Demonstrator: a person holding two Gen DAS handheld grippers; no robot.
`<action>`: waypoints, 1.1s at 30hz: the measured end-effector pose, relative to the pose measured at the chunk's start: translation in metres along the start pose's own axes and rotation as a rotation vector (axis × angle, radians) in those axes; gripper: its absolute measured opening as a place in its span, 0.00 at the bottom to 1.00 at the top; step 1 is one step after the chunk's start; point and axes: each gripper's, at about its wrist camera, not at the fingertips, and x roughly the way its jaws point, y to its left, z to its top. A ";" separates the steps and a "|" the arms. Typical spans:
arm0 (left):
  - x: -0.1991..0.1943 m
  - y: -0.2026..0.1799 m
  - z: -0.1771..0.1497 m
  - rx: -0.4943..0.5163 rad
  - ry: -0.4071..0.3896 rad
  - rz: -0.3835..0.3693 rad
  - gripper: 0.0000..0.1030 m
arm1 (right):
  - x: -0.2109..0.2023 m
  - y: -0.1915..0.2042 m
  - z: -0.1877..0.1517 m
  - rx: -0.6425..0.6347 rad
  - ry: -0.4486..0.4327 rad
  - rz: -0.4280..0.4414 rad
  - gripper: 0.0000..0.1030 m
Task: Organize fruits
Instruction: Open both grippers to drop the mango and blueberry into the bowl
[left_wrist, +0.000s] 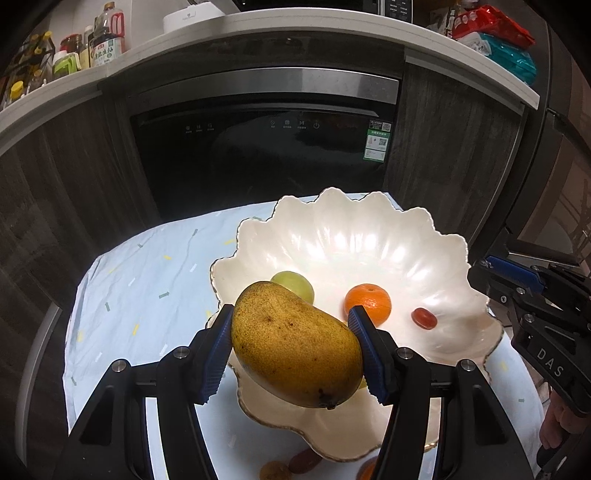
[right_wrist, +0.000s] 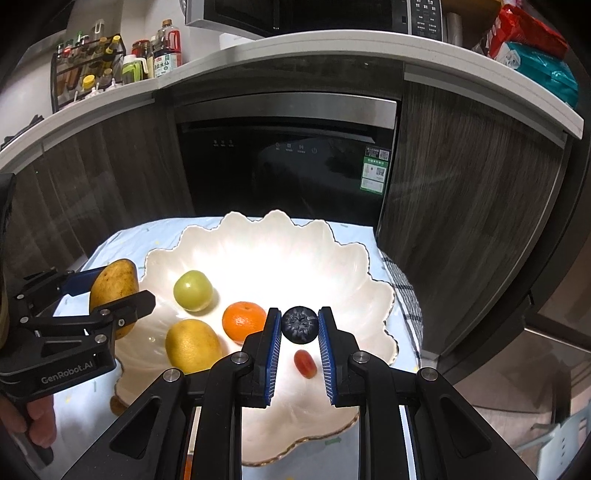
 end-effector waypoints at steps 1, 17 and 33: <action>0.002 0.001 0.000 -0.001 0.004 0.001 0.59 | 0.002 0.000 0.000 0.000 0.003 0.000 0.21; 0.024 0.005 -0.006 -0.004 0.057 0.016 0.60 | 0.022 0.005 -0.010 -0.003 0.062 0.007 0.21; 0.008 0.009 -0.001 0.003 0.010 0.065 0.86 | 0.012 0.002 -0.008 0.023 0.030 -0.048 0.69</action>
